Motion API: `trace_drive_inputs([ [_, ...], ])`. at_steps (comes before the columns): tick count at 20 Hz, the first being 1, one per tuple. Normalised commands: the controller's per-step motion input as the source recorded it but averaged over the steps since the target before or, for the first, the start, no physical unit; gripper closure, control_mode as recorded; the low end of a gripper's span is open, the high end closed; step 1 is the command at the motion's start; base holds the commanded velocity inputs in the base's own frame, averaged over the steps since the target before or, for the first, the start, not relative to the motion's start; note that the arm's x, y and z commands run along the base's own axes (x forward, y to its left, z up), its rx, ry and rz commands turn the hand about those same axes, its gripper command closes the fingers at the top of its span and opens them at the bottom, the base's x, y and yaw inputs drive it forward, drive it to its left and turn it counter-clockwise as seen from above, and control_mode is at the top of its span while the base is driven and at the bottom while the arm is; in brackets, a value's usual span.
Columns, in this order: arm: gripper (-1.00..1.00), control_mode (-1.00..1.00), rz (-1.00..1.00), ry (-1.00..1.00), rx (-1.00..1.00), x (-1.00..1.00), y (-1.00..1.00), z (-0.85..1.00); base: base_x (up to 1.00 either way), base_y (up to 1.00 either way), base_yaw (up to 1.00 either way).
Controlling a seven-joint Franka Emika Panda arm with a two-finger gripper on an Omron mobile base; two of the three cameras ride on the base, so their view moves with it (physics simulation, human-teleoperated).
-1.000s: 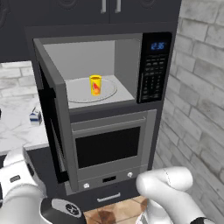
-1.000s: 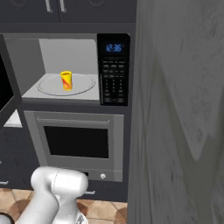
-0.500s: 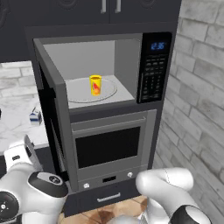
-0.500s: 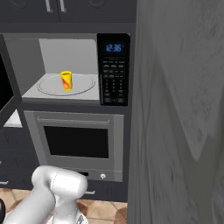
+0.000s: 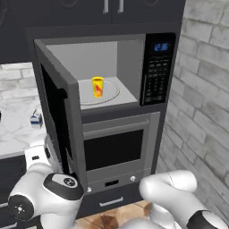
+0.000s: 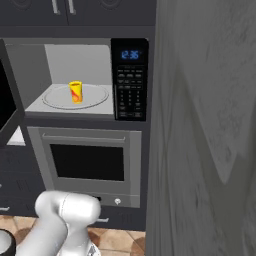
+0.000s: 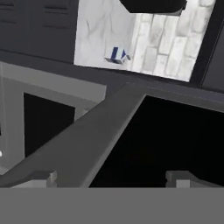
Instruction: Place the microwavable item in the microwave. Then, close the microwave door and press the start button.
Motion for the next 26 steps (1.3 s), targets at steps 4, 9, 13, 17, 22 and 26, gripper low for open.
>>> trace_drive_inputs([
  [4, -1.00, -1.00, 0.00, -0.02, 0.04, 0.05, -1.00, 0.12, 0.00, 0.00, 0.00],
  [9, -1.00, -1.00, 0.00, 0.00, 0.05, 0.36, -1.00, 0.28, 0.00, 0.00, 0.00],
  [13, -1.00, -1.00, 0.00, 0.00, 0.08, 0.50, -1.00, 0.15, 0.00, 0.00, 0.00],
  [17, -1.00, -1.00, 0.00, 0.01, 0.08, 0.57, -1.00, 0.26, 0.00, 0.00, 0.00],
  [22, -1.00, -1.00, 0.05, 0.00, 0.06, 0.63, -0.81, 0.34, 0.00, 0.00, 0.00],
  [26, -1.00, -1.00, 0.10, 0.00, 0.07, 0.84, -0.49, 0.25, 0.00, 0.00, 0.00],
])
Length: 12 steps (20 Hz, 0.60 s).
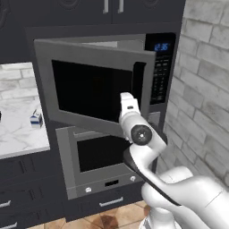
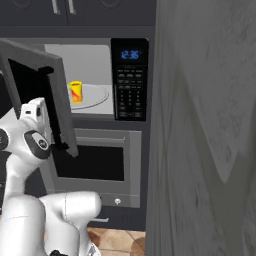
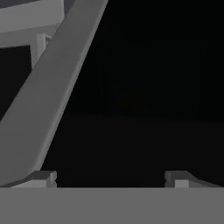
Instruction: Place the microwavable item in the microwave. Then, close the microwave door and press the start button.
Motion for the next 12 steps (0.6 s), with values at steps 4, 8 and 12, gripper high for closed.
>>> trace_drive_inputs([
  [4, -1.00, -1.00, 0.11, 0.00, 0.03, 0.97, -0.04, 0.37, 0.00, 0.00, 0.00],
  [8, -1.00, -1.00, 0.06, 0.04, 0.00, 0.91, 0.00, 0.37, 0.00, 0.00, 0.00],
  [12, -1.00, -1.00, 0.02, 0.09, 0.00, 0.81, 0.00, 0.26, 0.00, 0.00, 0.00],
])
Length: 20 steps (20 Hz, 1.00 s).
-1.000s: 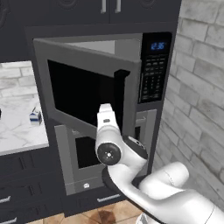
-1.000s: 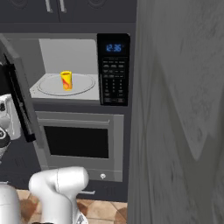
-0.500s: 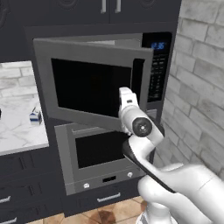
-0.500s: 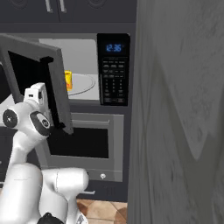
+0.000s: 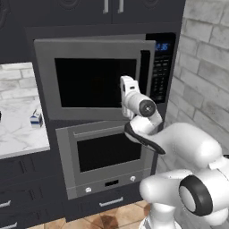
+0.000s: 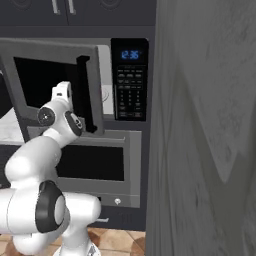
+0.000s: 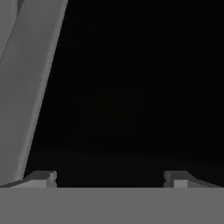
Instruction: Place the microwavable item in the microwave. Then, close the microwave door and press the start button.
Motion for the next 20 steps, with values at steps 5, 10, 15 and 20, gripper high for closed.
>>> trace_drive_inputs([
  [5, -1.00, -1.00, 0.00, 0.13, 0.00, 0.58, 0.00, 0.19, 0.00, 0.00, 0.00],
  [10, -1.00, -1.00, 0.00, 0.13, 0.00, 0.45, 0.00, 0.23, 0.00, 0.00, 0.00],
  [15, -1.00, -1.00, 0.00, 0.16, 0.00, 0.33, 0.00, 0.27, 0.00, 0.00, 0.00],
  [20, -1.00, -1.00, 0.00, 0.20, 0.00, 0.32, 0.00, 0.21, 0.00, 0.00, 0.00],
])
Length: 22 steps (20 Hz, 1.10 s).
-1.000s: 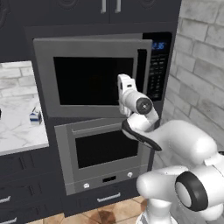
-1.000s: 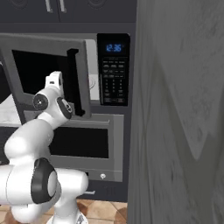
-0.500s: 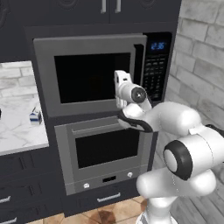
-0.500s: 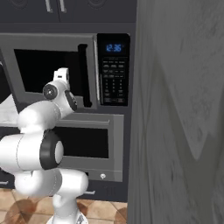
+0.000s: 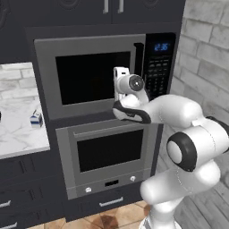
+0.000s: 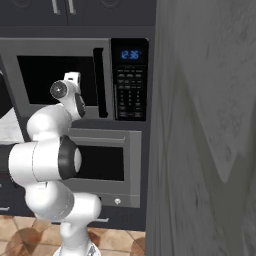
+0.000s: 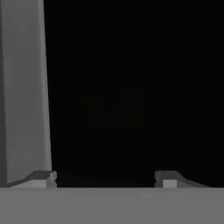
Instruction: Place the microwavable item in the microwave. Then, close the microwave door and press the start button.
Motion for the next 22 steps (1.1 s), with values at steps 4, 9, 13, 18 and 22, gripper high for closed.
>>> trace_drive_inputs([
  [4, -1.00, -1.00, 0.00, 0.17, 0.00, 0.26, 0.00, 0.03, 0.00, 0.00, 0.00],
  [9, -1.00, -1.00, 0.00, 0.07, 0.00, 0.32, 0.00, -0.01, 0.00, 0.00, 0.00],
  [13, -1.00, -1.00, 0.00, 0.00, 0.00, -0.04, 0.00, -0.01, 0.00, 0.00, 0.00],
  [18, -1.00, -1.00, 0.06, -0.13, 0.00, -0.94, -0.22, 0.00, 0.00, 0.00, 0.00],
  [22, -1.00, -1.00, 0.04, -0.18, 0.00, -1.00, -0.75, 0.31, 0.00, 0.00, 0.00],
])
